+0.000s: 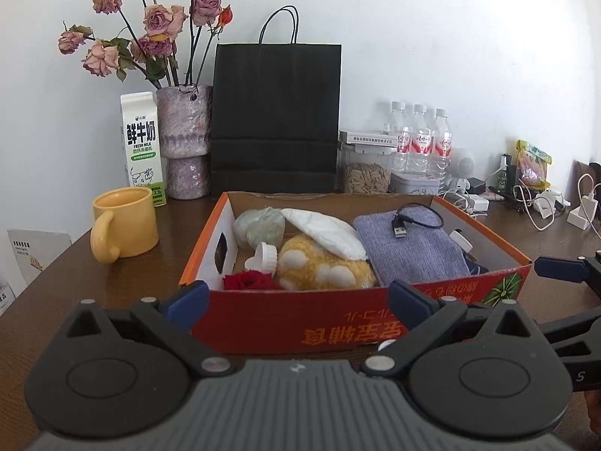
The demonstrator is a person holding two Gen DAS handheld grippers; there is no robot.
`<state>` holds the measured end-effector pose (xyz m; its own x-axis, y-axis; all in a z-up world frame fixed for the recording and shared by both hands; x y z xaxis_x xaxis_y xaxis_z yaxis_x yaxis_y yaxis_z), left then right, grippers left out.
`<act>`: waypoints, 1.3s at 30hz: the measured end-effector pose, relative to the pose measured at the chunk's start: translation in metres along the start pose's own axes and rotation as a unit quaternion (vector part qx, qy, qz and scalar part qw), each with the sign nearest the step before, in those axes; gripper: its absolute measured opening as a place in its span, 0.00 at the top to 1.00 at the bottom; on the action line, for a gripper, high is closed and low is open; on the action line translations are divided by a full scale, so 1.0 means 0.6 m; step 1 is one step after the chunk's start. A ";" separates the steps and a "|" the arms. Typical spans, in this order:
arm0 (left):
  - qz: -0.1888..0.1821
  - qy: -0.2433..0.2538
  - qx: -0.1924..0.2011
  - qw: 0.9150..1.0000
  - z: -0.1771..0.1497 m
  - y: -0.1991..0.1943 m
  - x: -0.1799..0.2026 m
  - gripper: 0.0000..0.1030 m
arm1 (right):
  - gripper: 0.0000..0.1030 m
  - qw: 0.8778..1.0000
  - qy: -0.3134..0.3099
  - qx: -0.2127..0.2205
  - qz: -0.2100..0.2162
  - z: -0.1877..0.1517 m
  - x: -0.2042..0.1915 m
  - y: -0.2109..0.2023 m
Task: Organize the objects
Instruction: 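Withdraw both grippers from the box toward the last two caps, then grasp a white bottle cap with the right gripper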
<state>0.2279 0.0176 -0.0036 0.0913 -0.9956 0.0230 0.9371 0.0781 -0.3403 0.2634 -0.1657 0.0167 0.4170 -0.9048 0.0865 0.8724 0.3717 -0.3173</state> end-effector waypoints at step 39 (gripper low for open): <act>0.001 -0.009 -0.063 0.998 -0.048 0.016 -0.006 0.00 | 0.74 0.989 0.021 -0.125 0.073 -0.038 -0.041 0.078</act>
<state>0.2268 0.0207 -0.0342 0.0995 -0.9943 0.0394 0.8876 0.0708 -0.4552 0.2885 -0.1307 -0.0217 0.5193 -0.8545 -0.0151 0.7103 0.4414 -0.5483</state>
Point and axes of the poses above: each gripper's, at about its wrist camera, not at the fingertips, and y roughly the way its jaws point, x to its right, z to its top, the point moved 3 cm from there along y, roughly the way its jaws point, and after that the axes turned 3 degrees about x, right-handed, at the moved point
